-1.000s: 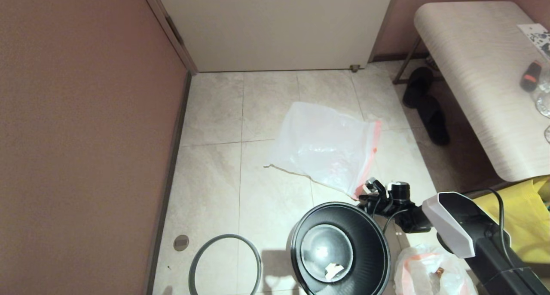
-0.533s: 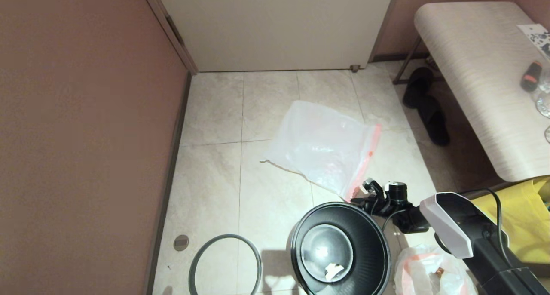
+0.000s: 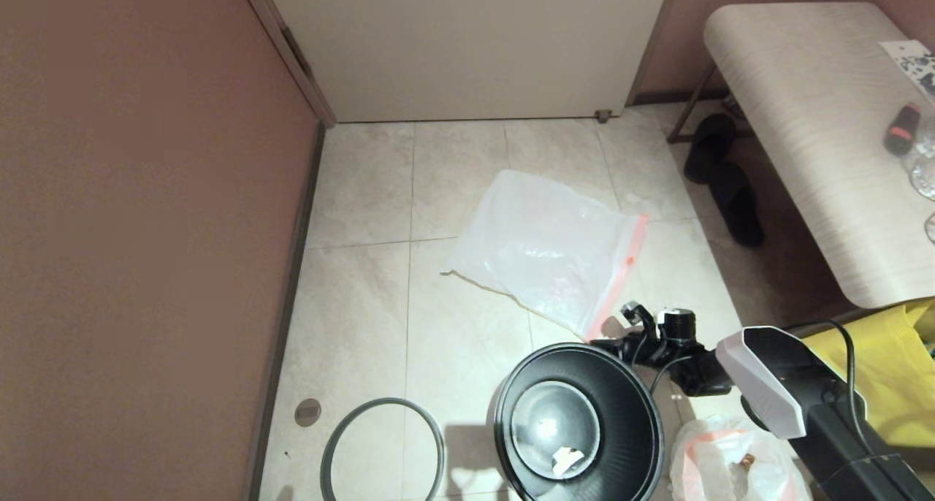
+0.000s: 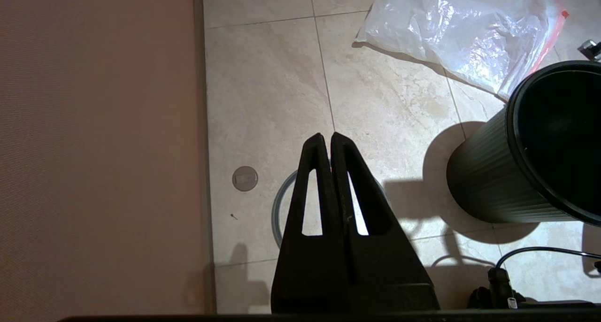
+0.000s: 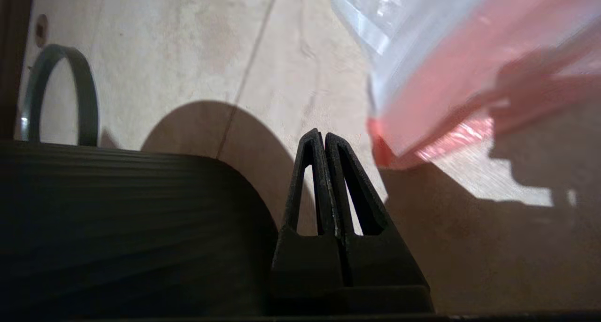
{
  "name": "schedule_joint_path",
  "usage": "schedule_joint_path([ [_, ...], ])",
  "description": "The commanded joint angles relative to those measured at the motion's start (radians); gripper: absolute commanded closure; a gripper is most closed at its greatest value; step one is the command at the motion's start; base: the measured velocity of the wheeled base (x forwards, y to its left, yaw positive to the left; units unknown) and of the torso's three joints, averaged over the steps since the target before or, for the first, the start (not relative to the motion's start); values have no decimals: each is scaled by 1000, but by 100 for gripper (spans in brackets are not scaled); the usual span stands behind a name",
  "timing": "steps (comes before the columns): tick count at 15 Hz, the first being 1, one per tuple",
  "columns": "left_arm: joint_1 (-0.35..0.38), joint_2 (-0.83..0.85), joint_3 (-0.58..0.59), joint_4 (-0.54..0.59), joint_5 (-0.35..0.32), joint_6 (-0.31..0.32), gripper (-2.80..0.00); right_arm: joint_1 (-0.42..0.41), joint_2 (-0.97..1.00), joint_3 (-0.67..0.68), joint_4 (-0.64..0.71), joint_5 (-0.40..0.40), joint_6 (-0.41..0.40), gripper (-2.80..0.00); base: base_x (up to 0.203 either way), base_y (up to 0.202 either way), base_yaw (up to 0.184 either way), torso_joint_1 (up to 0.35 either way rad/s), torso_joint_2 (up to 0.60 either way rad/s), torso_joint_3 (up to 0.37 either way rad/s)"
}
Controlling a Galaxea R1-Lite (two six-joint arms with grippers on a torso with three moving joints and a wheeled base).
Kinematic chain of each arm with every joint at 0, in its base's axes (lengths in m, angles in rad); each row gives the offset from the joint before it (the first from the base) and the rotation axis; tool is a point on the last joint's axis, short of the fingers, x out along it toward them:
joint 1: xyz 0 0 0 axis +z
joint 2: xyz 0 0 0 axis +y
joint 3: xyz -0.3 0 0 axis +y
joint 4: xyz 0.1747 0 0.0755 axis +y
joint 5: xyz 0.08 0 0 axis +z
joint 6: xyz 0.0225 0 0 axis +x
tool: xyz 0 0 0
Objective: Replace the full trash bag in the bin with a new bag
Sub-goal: Pick up a new trash bag
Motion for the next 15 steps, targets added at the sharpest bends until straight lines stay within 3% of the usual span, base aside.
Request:
schedule_joint_path([
  [1, 0, 1, 0, 0, 0, 0, 0, 0, 0, 4, -33, 16, 19, 0, 0, 0, 0, 0, 0, 0],
  [6, 0, 1, 0, 0, 0, 0, 0, -41, 0, 32, -216, 7, 21, 0, 0, 0, 0, 0, 0, 0],
  [12, 0, 1, 0, 0, 0, 0, 0, -85, 0, 42, -326, -12, 40, 0, 0, 0, 0, 0, 0, 0],
  [15, 0, 1, 0, 0, 0, 0, 0, -122, -29, 47, -314, -14, 40, 0, 0, 0, 0, 0, 0, 0],
])
